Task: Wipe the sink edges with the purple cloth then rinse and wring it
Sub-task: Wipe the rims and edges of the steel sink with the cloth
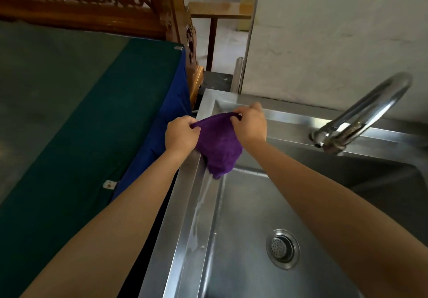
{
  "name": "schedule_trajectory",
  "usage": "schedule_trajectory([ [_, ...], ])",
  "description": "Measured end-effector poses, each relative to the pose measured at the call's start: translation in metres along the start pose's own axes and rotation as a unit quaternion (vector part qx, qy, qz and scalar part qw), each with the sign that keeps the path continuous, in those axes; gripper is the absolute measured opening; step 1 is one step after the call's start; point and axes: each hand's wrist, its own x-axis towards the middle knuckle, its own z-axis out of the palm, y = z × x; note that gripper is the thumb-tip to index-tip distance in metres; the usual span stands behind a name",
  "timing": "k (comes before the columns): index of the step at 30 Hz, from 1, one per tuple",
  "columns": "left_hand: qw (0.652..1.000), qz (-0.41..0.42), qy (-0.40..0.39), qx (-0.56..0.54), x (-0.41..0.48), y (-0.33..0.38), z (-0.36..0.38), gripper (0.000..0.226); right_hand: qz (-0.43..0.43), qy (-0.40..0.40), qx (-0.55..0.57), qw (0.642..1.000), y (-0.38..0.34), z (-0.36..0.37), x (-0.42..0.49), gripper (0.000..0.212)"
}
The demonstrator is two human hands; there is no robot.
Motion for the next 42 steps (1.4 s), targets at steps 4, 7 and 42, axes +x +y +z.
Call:
schedule_trajectory([
  [4,0.999,0.032,0.005,0.003,0.001,-0.01,0.017,0.017,0.025,-0.044,0.106,0.993,0.008,0.027,0.0,0.034],
  [7,0.996,0.074,0.027,0.047,-0.005,-0.017,0.023,0.025,-0.084,-0.09,0.056,0.991,0.021,0.048,-0.022,0.057],
  [42,0.942,0.173,-0.069,0.28,-0.086,-0.075,0.037,0.089,-0.176,-0.121,-0.069,0.974,0.035,0.073,-0.056,0.052],
])
